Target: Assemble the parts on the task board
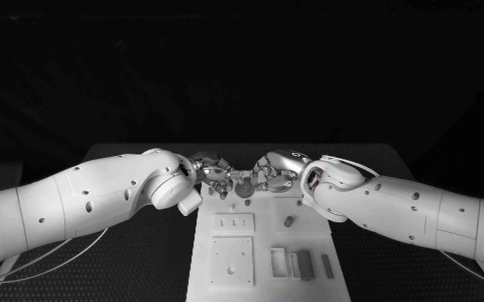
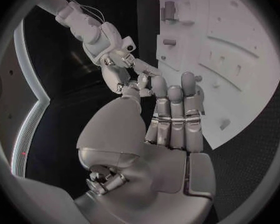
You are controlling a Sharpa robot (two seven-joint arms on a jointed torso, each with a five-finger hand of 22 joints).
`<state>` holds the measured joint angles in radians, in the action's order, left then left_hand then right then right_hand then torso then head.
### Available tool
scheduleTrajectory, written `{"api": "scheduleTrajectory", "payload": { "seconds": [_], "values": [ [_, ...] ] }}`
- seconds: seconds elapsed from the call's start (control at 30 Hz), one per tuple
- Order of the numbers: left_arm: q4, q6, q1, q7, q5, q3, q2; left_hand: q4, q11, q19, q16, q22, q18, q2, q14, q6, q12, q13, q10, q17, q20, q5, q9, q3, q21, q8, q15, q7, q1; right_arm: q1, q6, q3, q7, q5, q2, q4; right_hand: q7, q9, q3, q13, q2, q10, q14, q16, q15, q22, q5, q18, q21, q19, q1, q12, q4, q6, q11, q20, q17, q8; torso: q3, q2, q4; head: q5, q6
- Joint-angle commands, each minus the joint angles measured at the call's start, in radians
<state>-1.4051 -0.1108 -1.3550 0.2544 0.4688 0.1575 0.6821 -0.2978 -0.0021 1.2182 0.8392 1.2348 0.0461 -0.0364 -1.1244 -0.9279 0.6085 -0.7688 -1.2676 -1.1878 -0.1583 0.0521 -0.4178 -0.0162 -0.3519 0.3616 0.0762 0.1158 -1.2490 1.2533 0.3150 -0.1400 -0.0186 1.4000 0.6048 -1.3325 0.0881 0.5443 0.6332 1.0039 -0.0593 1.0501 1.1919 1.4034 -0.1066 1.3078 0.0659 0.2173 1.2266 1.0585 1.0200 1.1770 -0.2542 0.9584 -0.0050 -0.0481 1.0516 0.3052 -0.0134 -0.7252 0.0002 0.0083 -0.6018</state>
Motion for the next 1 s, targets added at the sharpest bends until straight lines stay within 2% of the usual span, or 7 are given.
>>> {"api": "scheduleTrajectory", "payload": {
  "seconds": [0.03, 0.1, 0.23, 1.0],
  "values": [
    [-0.007, 0.014, -0.002, 0.046, 0.021, -0.001, -0.007, 0.005, 0.000, -0.009, 0.057, 0.060, 0.013, 0.006, 0.010, -0.004, 0.095, -0.086, 0.054, -0.019, -0.022, -0.003, -0.004, 0.001, -0.038, -0.005, 0.014, -0.005, 0.004, 0.000, -0.012, 0.000, -0.024, 0.031, -0.008, -0.007, 0.020, 0.016, -0.002, 0.018, -0.010, 0.009, 0.055, 0.037, -0.003, 0.023, 0.004, 0.045, 0.015, 0.013, 0.002, 0.025, 0.003, 0.025, 0.000, -0.003, 0.068, -0.005, 0.0004, -0.001, -0.0006, 0.002, -0.001],
    [-0.009, 0.013, -0.002, 0.054, 0.029, -0.001, -0.010, 0.002, -0.005, -0.002, 0.097, 0.096, 0.013, 0.001, 0.007, -0.014, 0.148, -0.125, 0.063, -0.025, -0.031, -0.003, -0.011, 0.005, -0.064, -0.003, 0.024, -0.009, 0.006, 0.000, -0.010, 0.000, -0.026, 0.032, -0.012, -0.012, 0.019, 0.017, -0.001, 0.022, -0.010, 0.007, 0.059, 0.040, -0.003, 0.023, 0.002, 0.045, 0.017, 0.012, 0.000, 0.028, 0.004, 0.030, 0.001, -0.004, 0.077, -0.002, -0.0001, -0.001, -0.0015, 0.002, -0.002],
    [-0.008, 0.013, -0.002, 0.067, 0.036, -0.001, -0.018, 0.005, -0.005, -0.005, 0.116, 0.099, 0.012, 0.000, 0.013, -0.015, 0.171, -0.140, 0.073, -0.019, -0.036, -0.003, -0.014, 0.011, -0.075, -0.006, 0.026, -0.009, 0.002, 0.000, -0.009, 0.000, -0.030, 0.038, -0.017, -0.023, 0.019, 0.018, 0.000, 0.026, -0.010, 0.005, 0.062, 0.042, -0.003, 0.023, 0.002, 0.045, 0.020, 0.012, -0.001, 0.031, 0.004, 0.032, 0.001, -0.006, 0.083, -0.003, -0.0002, -0.002, -0.0014, 0.003, -0.004],
    [-0.004, 0.011, -0.002, 0.078, 0.043, 0.000, -0.024, 0.006, -0.007, -0.011, 0.146, 0.099, 0.010, 0.017, 0.022, -0.022, 0.195, -0.147, 0.082, 0.002, -0.042, -0.003, -0.021, 0.020, -0.097, -0.010, 0.030, -0.012, -0.019, -0.001, -0.010, 0.000, -0.031, 0.042, -0.024, -0.043, 0.019, 0.019, 0.002, 0.028, -0.008, 0.003, 0.059, 0.041, -0.003, 0.022, 0.002, 0.045, 0.022, 0.012, -0.003, 0.032, 0.006, 0.033, 0.001, -0.008, 0.081, -0.003, -0.0010, -0.001, -0.0008, 0.002, -0.010]
  ]
}}
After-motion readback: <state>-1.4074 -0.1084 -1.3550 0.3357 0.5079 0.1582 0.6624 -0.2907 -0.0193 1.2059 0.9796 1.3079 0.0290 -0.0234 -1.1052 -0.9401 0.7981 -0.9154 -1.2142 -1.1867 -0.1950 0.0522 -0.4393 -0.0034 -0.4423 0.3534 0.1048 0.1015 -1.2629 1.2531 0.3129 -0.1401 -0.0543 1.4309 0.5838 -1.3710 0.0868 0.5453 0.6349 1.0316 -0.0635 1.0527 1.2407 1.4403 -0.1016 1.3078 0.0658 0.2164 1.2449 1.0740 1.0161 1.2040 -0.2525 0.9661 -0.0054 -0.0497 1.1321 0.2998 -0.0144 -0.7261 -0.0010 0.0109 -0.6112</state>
